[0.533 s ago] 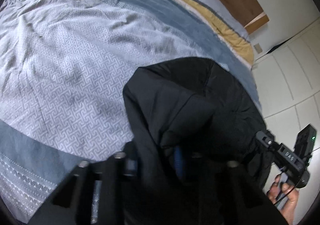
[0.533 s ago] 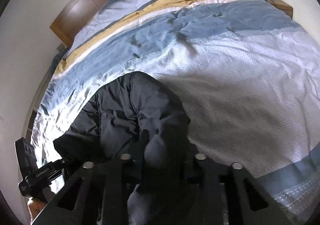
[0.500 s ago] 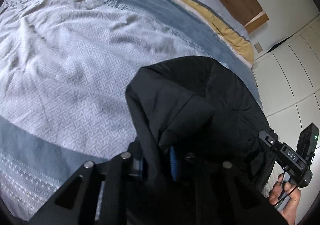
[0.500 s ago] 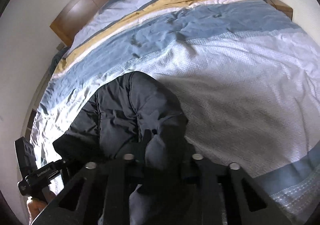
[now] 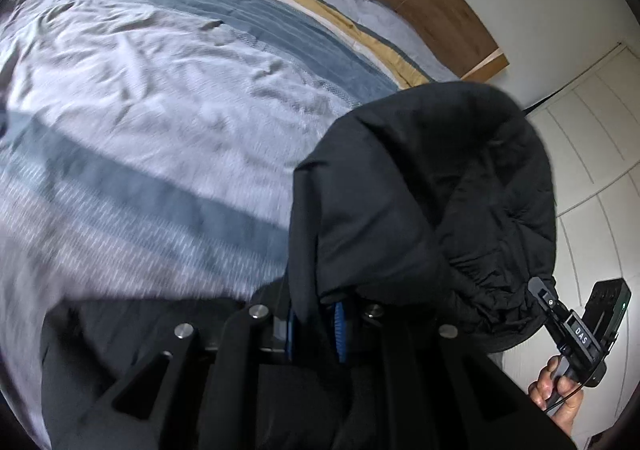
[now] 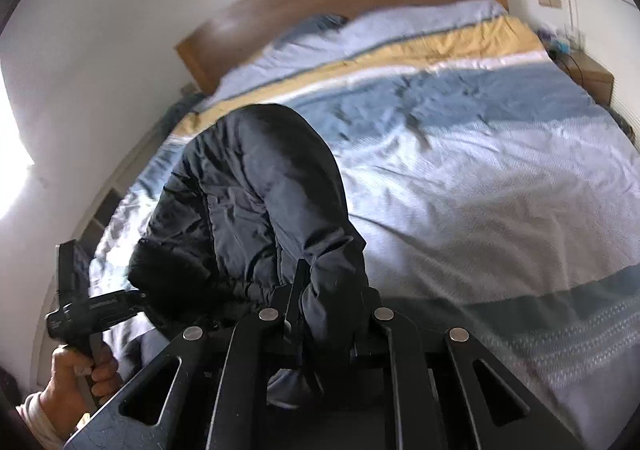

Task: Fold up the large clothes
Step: 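Grasp the coat hem with both grippers and lift it, then carry the held hem over the coat body toward the hood with both grippers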

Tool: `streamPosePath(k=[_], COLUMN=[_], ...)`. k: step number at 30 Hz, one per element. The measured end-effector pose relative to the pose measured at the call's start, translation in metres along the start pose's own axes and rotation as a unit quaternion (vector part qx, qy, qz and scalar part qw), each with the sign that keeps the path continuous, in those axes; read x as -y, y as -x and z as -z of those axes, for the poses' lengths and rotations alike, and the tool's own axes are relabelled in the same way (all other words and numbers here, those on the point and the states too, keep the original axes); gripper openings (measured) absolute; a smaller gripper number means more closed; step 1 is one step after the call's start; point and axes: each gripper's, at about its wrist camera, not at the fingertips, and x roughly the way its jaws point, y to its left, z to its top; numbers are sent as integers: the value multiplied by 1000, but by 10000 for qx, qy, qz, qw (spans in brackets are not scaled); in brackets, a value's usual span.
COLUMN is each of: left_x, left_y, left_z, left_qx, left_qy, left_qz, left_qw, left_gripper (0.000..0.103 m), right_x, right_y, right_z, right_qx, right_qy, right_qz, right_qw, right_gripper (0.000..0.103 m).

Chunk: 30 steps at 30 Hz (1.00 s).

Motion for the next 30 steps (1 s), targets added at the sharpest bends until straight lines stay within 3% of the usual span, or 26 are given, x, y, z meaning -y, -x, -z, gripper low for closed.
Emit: streamPosePath(k=[7, 14, 21, 22, 24, 26, 30], left_x=[-15, -20, -11, -9, -5, -4, -11], left_y=[45, 65, 78, 83, 92, 109, 144], left_z=[61, 114, 154, 158, 164, 172, 181], left_qx=[37, -184, -480, -488, -458, -425, -428], left_qy=[18, -294, -836, -887, -1018, -1095, -999], left_qz=[33, -41, -443, -470, -678, -771, -940], left_qw=[10000, 9994, 9944, 9937, 9914, 9901, 9896], left_gripper=[13, 14, 17, 21, 40, 53, 56], right_x=[-10, 12, 27, 27, 26, 27, 30], right_y=[56, 80, 80, 82, 89, 97, 125], right_z=[59, 123, 166, 169, 174, 179, 187], right_qx=[232, -75, -475, -492, -535, -590, -730], right_qy=[-172, -460, -565, -553, -532, -546, -640], right_qz=[-510, -278, -32, 23, 173, 286, 554], right_qw=[9983, 9985, 9973, 9973, 9970, 9964, 9937], right_gripper=[14, 11, 13, 16, 20, 24, 35])
